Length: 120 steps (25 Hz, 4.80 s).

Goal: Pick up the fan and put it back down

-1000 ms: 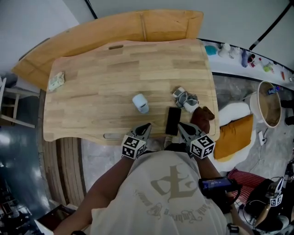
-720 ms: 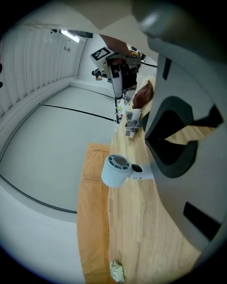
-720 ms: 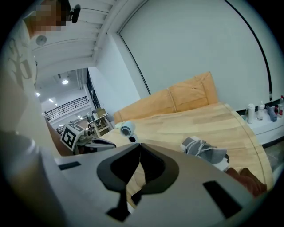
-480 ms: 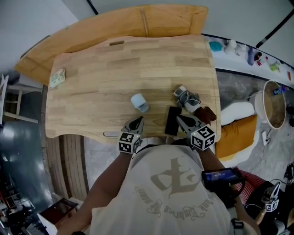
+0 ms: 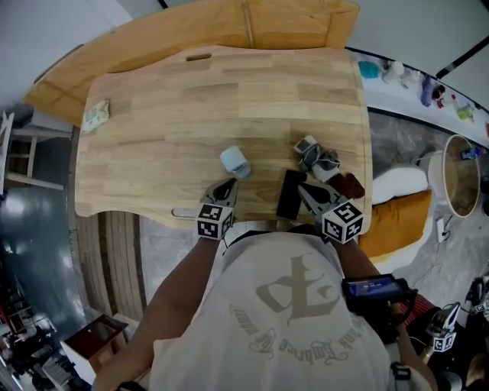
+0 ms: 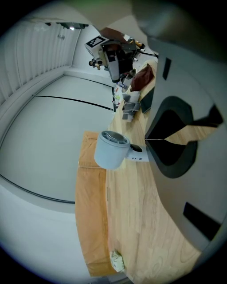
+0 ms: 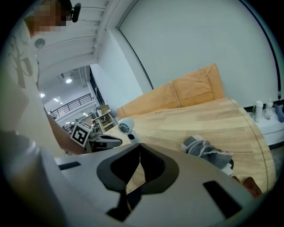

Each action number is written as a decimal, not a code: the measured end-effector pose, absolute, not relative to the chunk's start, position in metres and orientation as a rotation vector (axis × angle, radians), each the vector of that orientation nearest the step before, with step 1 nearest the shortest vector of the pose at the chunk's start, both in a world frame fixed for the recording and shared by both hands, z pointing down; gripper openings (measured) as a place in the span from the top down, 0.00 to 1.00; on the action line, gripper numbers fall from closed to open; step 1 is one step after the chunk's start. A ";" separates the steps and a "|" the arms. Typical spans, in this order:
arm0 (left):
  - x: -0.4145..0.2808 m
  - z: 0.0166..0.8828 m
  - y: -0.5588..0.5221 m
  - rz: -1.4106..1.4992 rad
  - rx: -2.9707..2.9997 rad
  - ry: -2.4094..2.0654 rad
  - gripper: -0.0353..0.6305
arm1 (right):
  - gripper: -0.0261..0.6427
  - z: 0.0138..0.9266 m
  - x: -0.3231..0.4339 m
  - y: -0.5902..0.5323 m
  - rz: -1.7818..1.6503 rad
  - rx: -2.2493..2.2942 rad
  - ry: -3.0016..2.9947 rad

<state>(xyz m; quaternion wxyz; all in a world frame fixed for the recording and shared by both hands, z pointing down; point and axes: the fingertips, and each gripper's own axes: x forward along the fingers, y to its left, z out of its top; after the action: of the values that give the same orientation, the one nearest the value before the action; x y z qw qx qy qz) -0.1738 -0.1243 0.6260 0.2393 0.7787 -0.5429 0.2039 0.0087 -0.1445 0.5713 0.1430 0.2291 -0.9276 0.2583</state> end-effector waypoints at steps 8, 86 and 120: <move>-0.186 0.634 -0.133 0.557 2.102 -1.484 0.93 | 0.94 0.567 0.008 -0.149 0.743 0.661 -2.651; -0.099 0.514 -0.172 0.480 2.467 -1.339 0.70 | 0.94 0.531 0.044 -0.175 0.686 0.858 -2.732; -0.096 0.535 -0.184 0.599 2.471 -1.275 0.71 | 0.94 0.537 0.046 -0.176 0.739 0.901 -2.717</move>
<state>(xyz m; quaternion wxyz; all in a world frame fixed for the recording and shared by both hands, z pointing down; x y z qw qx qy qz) -0.0956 -0.1841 0.5352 0.1479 0.8592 -0.4433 0.2083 0.0459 -0.1759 0.5373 0.0925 0.3035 -0.9151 0.2488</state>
